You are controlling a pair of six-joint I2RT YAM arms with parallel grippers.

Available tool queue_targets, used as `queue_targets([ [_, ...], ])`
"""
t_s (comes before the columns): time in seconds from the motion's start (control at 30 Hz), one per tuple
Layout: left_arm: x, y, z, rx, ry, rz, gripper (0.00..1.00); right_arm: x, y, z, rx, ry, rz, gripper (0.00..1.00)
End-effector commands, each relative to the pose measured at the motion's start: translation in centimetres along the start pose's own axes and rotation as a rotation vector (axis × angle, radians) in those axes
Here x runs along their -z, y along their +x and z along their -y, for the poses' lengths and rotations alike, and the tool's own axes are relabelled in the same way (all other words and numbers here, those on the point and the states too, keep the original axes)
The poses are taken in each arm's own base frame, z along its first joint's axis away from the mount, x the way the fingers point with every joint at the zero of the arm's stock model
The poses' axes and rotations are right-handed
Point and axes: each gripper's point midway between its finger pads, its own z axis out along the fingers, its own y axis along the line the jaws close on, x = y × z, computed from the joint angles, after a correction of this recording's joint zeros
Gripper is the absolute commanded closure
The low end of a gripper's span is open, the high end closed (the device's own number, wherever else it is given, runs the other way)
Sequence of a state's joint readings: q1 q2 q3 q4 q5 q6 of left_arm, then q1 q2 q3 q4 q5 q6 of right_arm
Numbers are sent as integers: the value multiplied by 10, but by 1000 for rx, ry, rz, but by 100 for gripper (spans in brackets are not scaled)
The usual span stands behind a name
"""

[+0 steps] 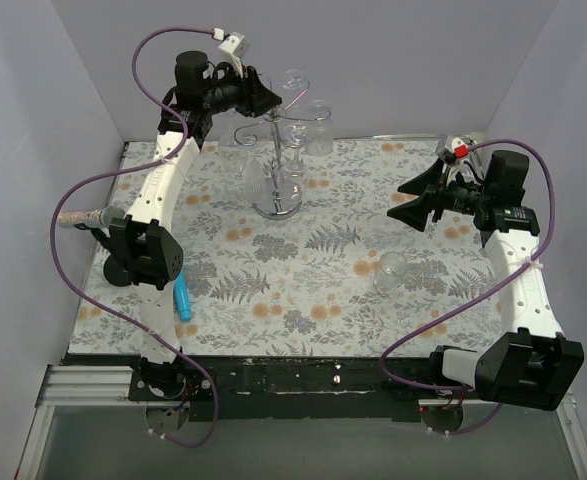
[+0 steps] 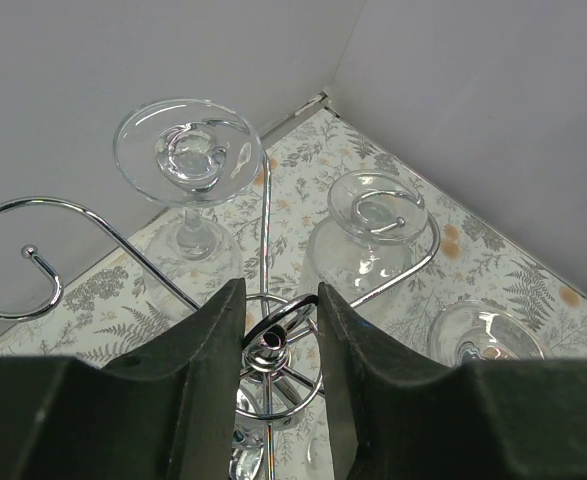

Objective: Place the wine glass upside down on the wine glass rack
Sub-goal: Adjust the wine rack at the center of the board.

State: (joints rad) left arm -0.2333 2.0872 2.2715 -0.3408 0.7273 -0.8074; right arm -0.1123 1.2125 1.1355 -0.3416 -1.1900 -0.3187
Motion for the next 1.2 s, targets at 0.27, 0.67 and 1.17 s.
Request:
queue_targets([
  [0.27,8,-31,21,-54,6,55,91,4,-15,-2,51,-12,28,15],
  [0.67,6,-42,32,-63,4,82,100,4,-16,-1,46,-14,33,15],
  [1.17,19,-64,45,-81,-50,128,100,4,-16,-2,42,-19,38,15],
])
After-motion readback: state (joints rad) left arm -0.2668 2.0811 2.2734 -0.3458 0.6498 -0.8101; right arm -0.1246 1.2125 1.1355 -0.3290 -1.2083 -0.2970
